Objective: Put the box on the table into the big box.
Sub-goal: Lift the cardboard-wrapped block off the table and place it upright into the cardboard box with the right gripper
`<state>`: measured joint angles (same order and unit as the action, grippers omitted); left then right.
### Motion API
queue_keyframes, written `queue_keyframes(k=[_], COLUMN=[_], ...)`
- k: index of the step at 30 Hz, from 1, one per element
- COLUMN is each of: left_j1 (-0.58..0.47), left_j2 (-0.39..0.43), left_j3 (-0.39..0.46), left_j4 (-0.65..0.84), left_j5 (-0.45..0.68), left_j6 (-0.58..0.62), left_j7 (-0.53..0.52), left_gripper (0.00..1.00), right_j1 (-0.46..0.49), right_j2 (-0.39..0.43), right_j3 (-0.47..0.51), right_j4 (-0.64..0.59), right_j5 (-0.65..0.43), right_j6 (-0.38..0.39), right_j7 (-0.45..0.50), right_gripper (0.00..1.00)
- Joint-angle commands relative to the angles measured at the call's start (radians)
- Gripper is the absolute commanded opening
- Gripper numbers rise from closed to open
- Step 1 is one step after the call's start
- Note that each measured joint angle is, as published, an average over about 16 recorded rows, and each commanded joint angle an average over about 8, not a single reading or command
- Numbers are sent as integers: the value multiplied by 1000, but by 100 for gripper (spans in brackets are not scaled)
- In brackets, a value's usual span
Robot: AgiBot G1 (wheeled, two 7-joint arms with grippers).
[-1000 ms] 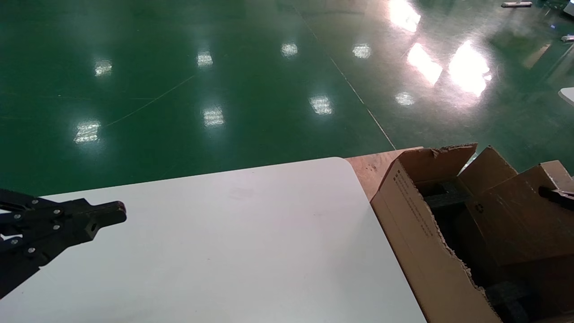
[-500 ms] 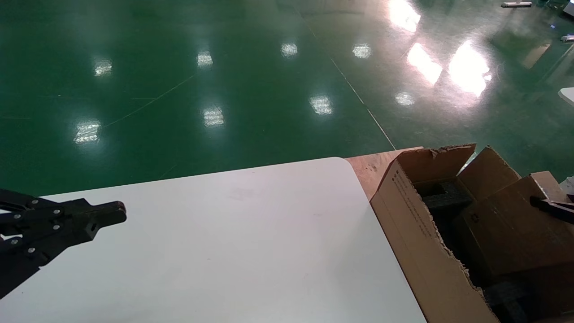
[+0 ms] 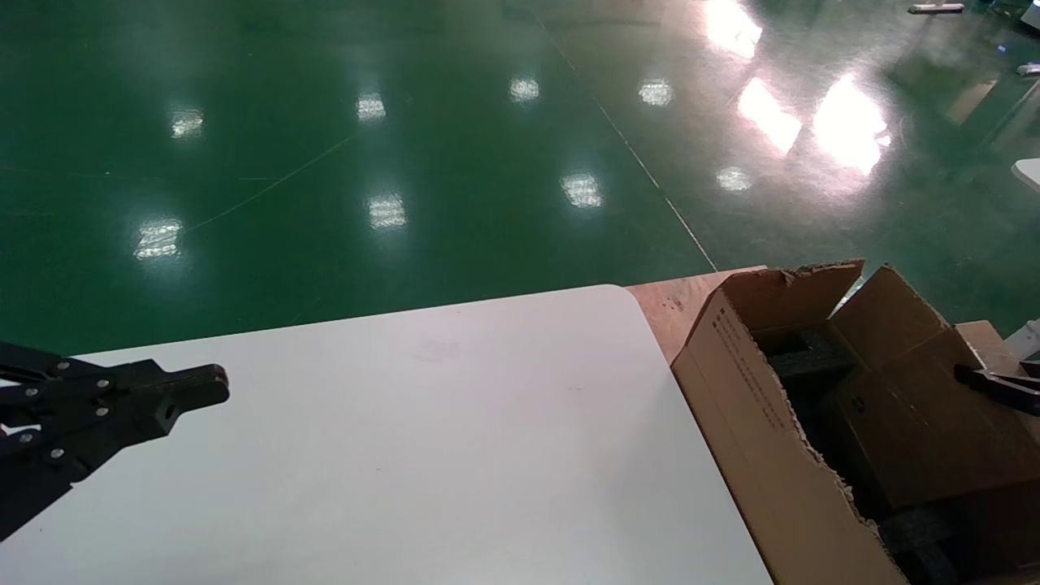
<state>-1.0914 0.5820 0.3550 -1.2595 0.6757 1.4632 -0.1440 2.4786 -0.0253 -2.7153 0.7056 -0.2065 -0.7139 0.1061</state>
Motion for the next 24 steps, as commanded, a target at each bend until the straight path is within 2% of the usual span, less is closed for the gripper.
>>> queue_keyframes(k=[1, 6, 8, 9, 14, 16, 17, 24], left_j1=[0, 0, 0, 0, 0, 0, 0, 0], left_j2=[0, 0, 0, 0, 0, 0, 0, 0], left_j3=[0, 0, 0, 0, 0, 0, 0, 0], left_j4=[0, 0, 0, 0, 0, 0, 0, 0], left_j5=[0, 0, 0, 0, 0, 0, 0, 0], left_j6=[0, 0, 0, 0, 0, 0, 0, 0], left_j7=[0, 0, 0, 0, 0, 0, 0, 0], left_gripper=[0, 0, 21, 34, 96, 100, 100, 100], right_j1=[-14, -66, -89, -102, -156, -172, -176, -179], right_j2=[-8, -27, -35, -40, -61, -66, -68, -69], right_j3=[-9, -19, -21, -21, -22, -22, -22, -21], right_j4=[-2, -3, -5, -7, -18, -21, -23, -26], right_j5=[28, 105, 136, 152, 219, 236, 241, 243], right_j6=[6, 17, 19, 20, 23, 24, 25, 26], right_j7=[-11, -37, -49, -55, -80, -86, -87, -87], right_gripper=[0, 0, 1, 7, 69, 93, 99, 100])
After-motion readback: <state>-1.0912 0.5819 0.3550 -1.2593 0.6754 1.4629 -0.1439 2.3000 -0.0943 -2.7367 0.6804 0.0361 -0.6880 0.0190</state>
